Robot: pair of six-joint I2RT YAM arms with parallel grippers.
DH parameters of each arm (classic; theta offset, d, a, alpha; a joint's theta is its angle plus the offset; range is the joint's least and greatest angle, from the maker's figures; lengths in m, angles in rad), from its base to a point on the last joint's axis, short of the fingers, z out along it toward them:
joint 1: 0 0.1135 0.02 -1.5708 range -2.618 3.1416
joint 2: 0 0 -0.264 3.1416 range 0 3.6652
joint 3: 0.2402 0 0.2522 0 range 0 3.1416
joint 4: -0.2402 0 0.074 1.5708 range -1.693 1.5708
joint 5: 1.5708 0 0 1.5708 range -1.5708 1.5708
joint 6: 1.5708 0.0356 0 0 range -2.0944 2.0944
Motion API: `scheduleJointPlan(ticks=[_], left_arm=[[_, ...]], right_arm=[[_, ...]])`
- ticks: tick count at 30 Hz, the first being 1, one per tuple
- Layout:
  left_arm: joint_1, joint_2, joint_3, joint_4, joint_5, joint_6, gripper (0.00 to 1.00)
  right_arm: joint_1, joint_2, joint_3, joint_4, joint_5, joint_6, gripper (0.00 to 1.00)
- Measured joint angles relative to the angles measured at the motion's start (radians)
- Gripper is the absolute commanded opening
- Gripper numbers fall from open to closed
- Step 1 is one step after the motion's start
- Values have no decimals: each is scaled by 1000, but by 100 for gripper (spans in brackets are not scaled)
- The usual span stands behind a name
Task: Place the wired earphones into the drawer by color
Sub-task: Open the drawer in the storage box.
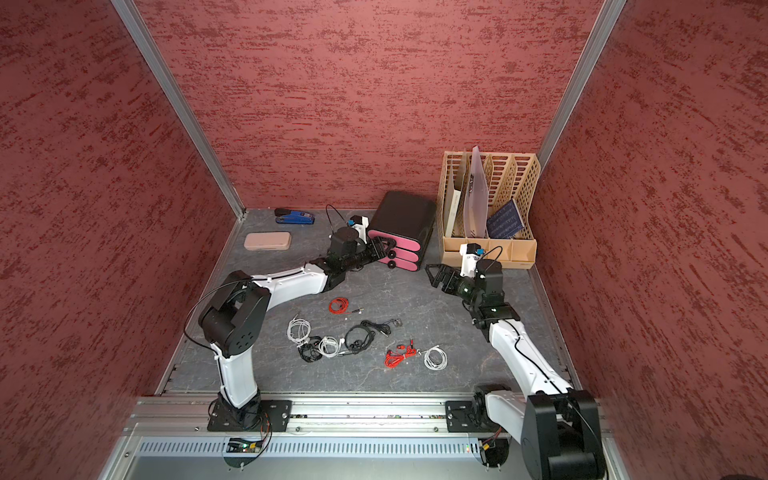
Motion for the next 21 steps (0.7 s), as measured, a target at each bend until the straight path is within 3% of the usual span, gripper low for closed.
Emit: scheduleJointPlan(ticks=[21], left_arm=[[-6,62,52,6,27,-8,44]], right_arm=[[0,-11,0,3,0,5,97]])
